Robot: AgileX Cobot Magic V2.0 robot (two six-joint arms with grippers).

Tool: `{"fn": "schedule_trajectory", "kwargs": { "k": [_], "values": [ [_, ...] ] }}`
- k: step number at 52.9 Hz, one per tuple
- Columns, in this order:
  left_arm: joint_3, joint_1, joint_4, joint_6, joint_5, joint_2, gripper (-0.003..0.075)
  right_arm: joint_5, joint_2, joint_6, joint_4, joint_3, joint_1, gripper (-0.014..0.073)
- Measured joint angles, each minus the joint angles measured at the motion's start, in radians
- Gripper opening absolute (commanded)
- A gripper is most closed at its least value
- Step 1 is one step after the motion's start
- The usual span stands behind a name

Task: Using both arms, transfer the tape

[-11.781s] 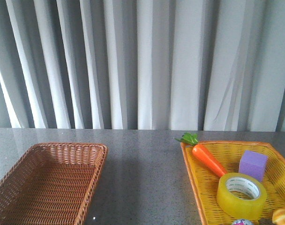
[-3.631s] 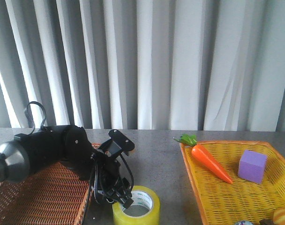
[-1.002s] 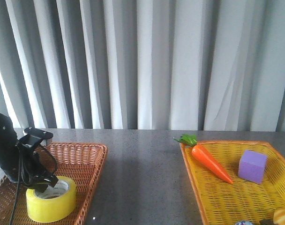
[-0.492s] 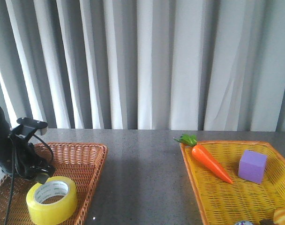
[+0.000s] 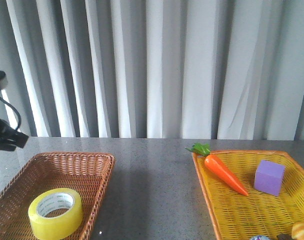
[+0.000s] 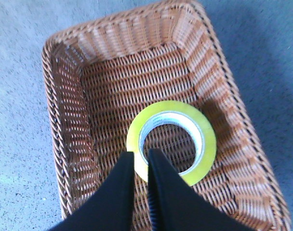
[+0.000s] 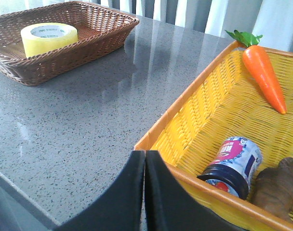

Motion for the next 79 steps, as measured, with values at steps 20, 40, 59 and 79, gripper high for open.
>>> {"fn": "schedule_trajectory", "kwargs": {
  "k": [20,40,59,79],
  "values": [
    [0.118,0.000,-0.079,0.000,-0.042,-0.352,-0.0007,0.000,0.000,0.000,0.000,0.000,0.000,-0.0006],
    [0.729,0.000,-0.254,-0.011,-0.278,-0.834,-0.0007,0.002,0.000,0.000,0.001,0.000,0.000,-0.0006],
    [0.957,0.000,-0.327,-0.011,-0.226,-1.179,-0.0007,0.002,0.000,0.000,0.001,0.000,0.000,-0.0006],
    [1.141,0.000,-0.297,0.084,-0.493,-1.220,-0.0007,0.002,0.000,0.000,0.001,0.000,0.000,-0.0006]
  ]
}}
